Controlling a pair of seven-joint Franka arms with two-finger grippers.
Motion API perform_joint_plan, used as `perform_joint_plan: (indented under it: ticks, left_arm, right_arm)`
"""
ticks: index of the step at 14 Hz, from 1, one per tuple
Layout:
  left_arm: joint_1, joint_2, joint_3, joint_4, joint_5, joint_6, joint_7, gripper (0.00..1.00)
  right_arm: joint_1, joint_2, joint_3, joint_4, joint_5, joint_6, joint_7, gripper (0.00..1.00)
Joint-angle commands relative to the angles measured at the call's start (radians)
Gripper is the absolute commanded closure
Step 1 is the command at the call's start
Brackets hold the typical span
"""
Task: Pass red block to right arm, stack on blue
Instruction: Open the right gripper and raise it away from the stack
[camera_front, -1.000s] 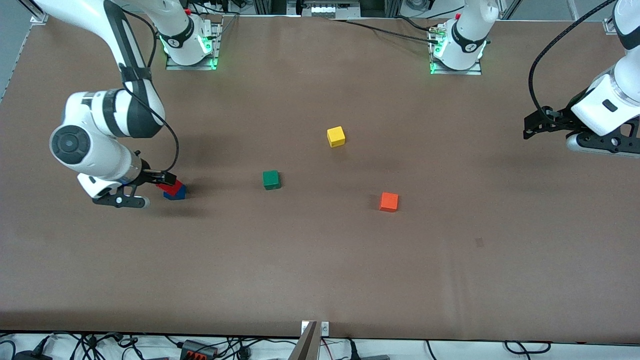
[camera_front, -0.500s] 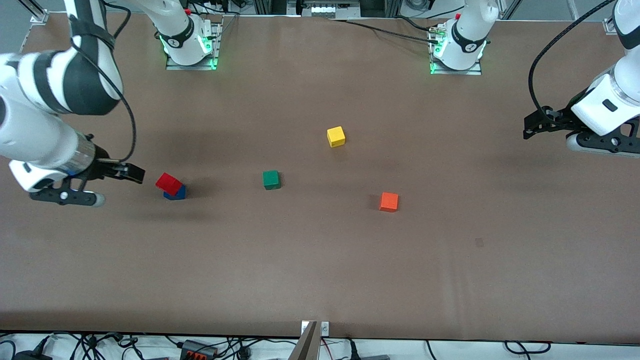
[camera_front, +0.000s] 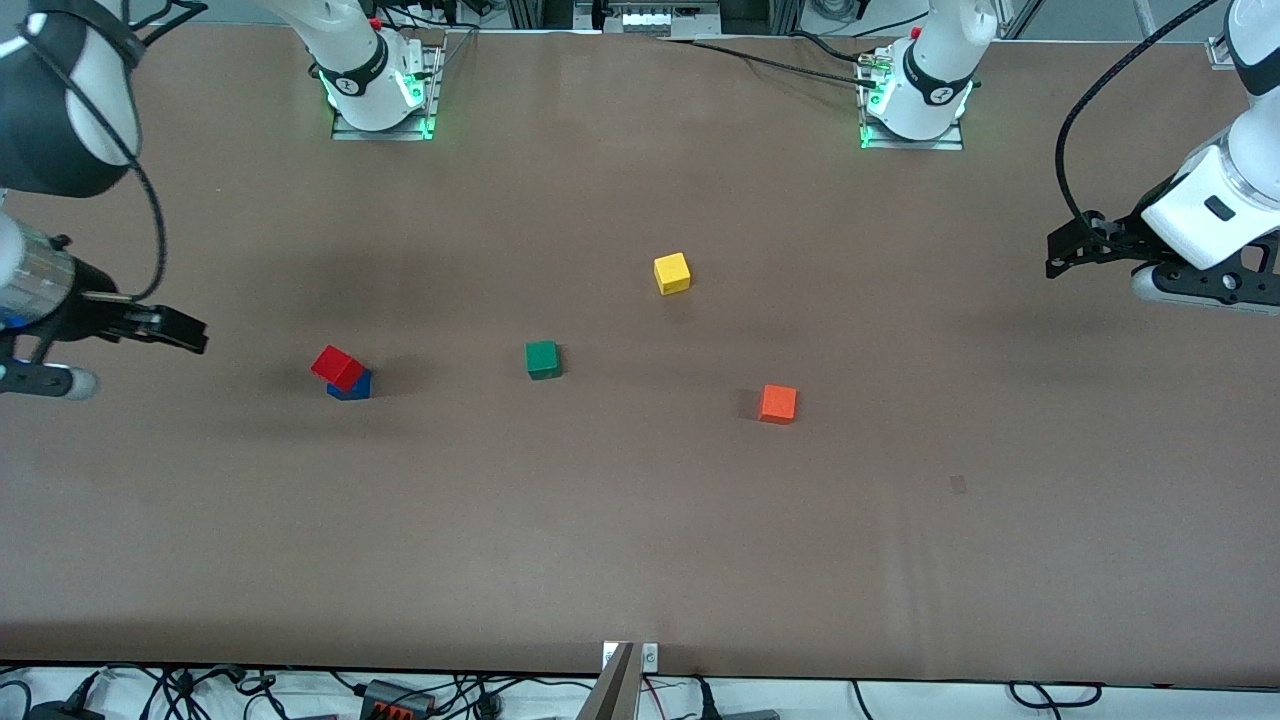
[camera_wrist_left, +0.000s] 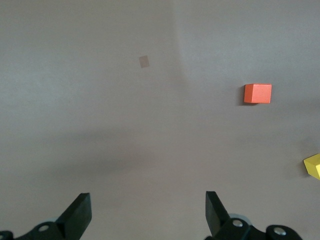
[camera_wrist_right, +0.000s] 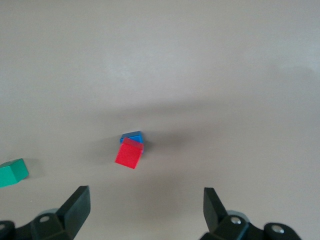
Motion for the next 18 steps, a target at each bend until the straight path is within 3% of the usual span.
perform_joint_plan:
  ticks: [1,3,5,10,15,18]
  left_arm:
    - [-0.004,-0.002,0.004,0.014,-0.004,-0.012,0.004,0.0]
    - [-0.004,-0.004,0.004,0.012,-0.003,-0.017,0.006,0.0]
    - [-0.004,-0.002,0.003,0.011,-0.001,-0.017,0.006,0.0]
    - [-0.007,-0.004,0.0,0.011,-0.001,-0.023,0.004,0.0]
    - [-0.007,-0.002,-0.002,0.011,-0.001,-0.023,0.004,0.0]
    - [-0.007,-0.004,-0.002,0.012,-0.001,-0.025,0.004,0.0]
  right_arm:
    - [-0.111,-0.043,0.072,0.033,0.009,-0.023,-0.048,0.0]
    - [-0.225,-0.088,0.173,0.02,0.008,-0.022,-0.083,0.0]
    - [-0.272,-0.12,0.224,-0.014,0.003,-0.027,-0.107,0.0]
    - [-0.274,-0.14,0.241,-0.049,0.0,-0.033,-0.1,0.0]
    - [-0.273,-0.241,0.242,-0.216,-0.006,0.02,-0.112,0.0]
    - [-0.271,-0.27,0.241,-0.252,-0.008,0.011,-0.12,0.0]
